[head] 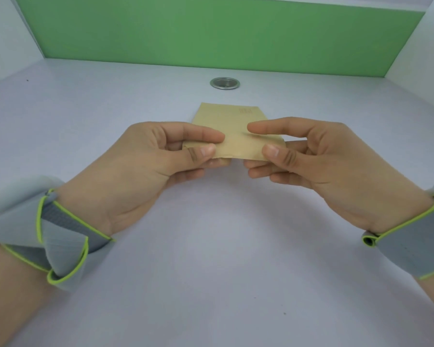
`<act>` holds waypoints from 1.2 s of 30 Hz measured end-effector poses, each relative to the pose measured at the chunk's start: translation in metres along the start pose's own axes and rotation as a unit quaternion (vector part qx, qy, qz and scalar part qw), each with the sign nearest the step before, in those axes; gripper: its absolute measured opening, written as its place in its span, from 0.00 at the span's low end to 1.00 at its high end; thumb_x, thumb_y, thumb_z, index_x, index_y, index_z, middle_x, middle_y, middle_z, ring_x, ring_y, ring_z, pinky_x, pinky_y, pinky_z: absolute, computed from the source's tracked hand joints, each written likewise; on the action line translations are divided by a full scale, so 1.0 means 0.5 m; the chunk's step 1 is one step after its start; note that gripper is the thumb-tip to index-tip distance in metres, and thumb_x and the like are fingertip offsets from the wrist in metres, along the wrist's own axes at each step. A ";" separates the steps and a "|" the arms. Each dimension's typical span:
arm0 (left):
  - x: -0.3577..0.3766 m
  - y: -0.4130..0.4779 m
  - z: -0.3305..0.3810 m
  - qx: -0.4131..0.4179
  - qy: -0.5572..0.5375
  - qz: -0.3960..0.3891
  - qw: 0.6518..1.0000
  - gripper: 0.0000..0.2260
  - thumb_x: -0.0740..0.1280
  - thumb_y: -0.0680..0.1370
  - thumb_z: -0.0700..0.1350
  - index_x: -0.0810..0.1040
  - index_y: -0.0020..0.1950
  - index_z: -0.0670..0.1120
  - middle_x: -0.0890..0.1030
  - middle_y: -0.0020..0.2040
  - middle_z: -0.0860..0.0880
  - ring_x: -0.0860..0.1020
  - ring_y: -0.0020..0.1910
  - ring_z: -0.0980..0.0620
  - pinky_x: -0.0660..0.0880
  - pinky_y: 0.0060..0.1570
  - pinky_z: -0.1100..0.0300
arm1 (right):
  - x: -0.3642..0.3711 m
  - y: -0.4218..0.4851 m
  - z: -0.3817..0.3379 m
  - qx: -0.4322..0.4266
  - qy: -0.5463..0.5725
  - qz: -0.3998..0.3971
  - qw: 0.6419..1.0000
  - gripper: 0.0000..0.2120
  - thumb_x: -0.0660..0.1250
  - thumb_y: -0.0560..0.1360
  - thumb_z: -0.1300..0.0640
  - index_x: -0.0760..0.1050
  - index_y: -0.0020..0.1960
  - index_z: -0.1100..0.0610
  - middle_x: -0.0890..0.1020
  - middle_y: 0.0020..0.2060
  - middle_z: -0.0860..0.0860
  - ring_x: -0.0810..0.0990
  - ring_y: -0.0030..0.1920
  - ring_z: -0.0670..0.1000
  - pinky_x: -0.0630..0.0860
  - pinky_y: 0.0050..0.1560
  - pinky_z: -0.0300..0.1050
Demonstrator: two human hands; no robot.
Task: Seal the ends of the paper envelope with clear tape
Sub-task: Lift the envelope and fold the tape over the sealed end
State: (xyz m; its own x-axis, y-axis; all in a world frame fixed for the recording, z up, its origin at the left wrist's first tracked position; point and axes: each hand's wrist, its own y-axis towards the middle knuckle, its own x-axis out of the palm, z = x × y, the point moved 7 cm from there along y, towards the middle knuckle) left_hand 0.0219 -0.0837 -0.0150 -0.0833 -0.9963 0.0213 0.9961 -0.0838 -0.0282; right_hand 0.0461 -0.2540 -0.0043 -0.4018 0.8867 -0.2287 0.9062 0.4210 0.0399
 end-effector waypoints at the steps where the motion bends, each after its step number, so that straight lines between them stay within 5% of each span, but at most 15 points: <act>1: -0.002 0.000 0.000 0.000 -0.002 0.002 1.000 0.12 0.68 0.63 0.41 0.82 0.46 0.46 0.85 0.36 0.51 0.83 0.37 0.59 0.78 0.43 0.66 | -0.001 0.000 -0.001 -0.002 -0.005 0.002 1.000 0.14 0.66 0.72 0.58 0.77 0.57 0.53 0.87 0.39 0.53 0.85 0.41 0.50 0.79 0.44 0.40; 9: 0.002 0.000 0.005 -0.003 -0.010 -0.022 1.000 0.14 0.66 0.66 0.41 0.81 0.50 0.45 0.86 0.44 0.49 0.84 0.44 0.57 0.78 0.46 0.66 | -0.007 0.000 -0.008 -0.028 -0.046 0.024 0.998 0.12 0.62 0.76 0.62 0.78 0.56 0.53 0.86 0.38 0.53 0.85 0.39 0.48 0.78 0.43 0.38; 13: 0.002 -0.002 0.013 0.010 0.006 -0.023 1.000 0.18 0.69 0.64 0.43 0.81 0.53 0.45 0.86 0.48 0.48 0.83 0.49 0.54 0.77 0.50 0.65 | -0.002 -0.001 -0.016 -0.049 -0.049 0.043 0.997 0.15 0.68 0.69 0.55 0.79 0.55 0.55 0.86 0.43 0.54 0.84 0.42 0.50 0.79 0.46 0.41; 18: 0.004 -0.004 0.016 0.042 0.043 -0.004 0.998 0.17 0.73 0.60 0.44 0.82 0.49 0.47 0.86 0.44 0.47 0.83 0.46 0.53 0.77 0.51 0.66 | -0.001 -0.001 -0.022 -0.068 -0.038 0.062 0.995 0.19 0.71 0.62 0.53 0.80 0.52 0.56 0.85 0.39 0.51 0.83 0.40 0.47 0.77 0.44 0.34; 24: 0.005 -0.005 0.024 0.060 0.033 -0.001 0.998 0.17 0.73 0.60 0.51 0.83 0.47 0.49 0.86 0.44 0.48 0.84 0.45 0.55 0.77 0.50 0.64 | 0.001 -0.005 -0.025 -0.057 -0.015 0.060 0.996 0.19 0.69 0.61 0.47 0.81 0.50 0.53 0.85 0.44 0.55 0.84 0.43 0.49 0.79 0.48 0.44; 32: 0.005 -0.003 0.027 0.081 0.017 0.013 0.996 0.14 0.71 0.62 0.43 0.82 0.47 0.47 0.86 0.39 0.49 0.83 0.40 0.57 0.76 0.42 0.69 | 0.007 -0.003 -0.015 -0.044 0.042 0.047 0.997 0.17 0.71 0.62 0.55 0.81 0.50 0.56 0.86 0.43 0.56 0.83 0.41 0.46 0.78 0.43 0.34; 36: 0.003 -0.005 0.028 0.090 0.014 0.021 0.996 0.14 0.71 0.62 0.42 0.82 0.47 0.46 0.86 0.40 0.50 0.83 0.40 0.57 0.75 0.40 0.70 | 0.005 -0.004 -0.017 -0.050 0.052 0.065 0.995 0.16 0.71 0.61 0.52 0.81 0.48 0.55 0.85 0.42 0.56 0.83 0.41 0.48 0.79 0.45 0.39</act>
State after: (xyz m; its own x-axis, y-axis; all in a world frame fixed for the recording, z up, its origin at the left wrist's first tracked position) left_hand 0.0198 -0.0848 -0.0008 -0.0389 -0.9992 -0.0035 0.9877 -0.0390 0.1517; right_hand 0.0423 -0.2508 0.0032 -0.2984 0.9476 -0.1142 0.9356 0.3140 0.1611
